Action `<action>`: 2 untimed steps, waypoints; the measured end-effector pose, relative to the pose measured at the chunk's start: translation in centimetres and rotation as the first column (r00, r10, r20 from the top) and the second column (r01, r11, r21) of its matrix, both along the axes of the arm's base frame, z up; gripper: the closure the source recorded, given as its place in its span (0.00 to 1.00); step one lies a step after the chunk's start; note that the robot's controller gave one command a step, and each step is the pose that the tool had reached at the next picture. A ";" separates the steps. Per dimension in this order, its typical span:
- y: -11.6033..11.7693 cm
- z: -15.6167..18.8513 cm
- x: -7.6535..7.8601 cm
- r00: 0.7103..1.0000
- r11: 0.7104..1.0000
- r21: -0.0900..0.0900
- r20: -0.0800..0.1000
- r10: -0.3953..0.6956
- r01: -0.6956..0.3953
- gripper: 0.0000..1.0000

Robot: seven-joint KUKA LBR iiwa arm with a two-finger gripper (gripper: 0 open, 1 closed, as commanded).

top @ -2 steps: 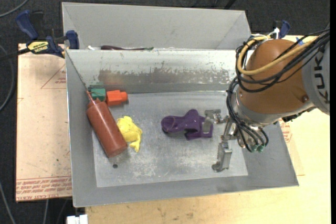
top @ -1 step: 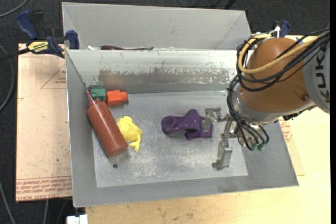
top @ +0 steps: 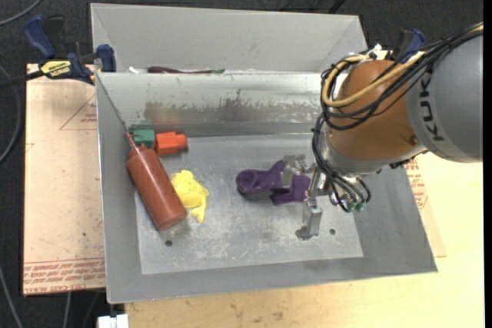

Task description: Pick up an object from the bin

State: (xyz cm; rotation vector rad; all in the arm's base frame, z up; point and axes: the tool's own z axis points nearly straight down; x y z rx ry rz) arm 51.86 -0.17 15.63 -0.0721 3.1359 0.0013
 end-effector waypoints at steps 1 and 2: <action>-0.4 -1.7 3.8 0.996 0.996 0.001 -0.011 -0.087 0.087 0.00; -1.1 -3.7 5.1 0.973 0.973 0.003 0.002 -0.231 0.231 0.00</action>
Offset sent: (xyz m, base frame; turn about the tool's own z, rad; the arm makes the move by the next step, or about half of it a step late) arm 0.0510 -0.0148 -0.0563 0.2873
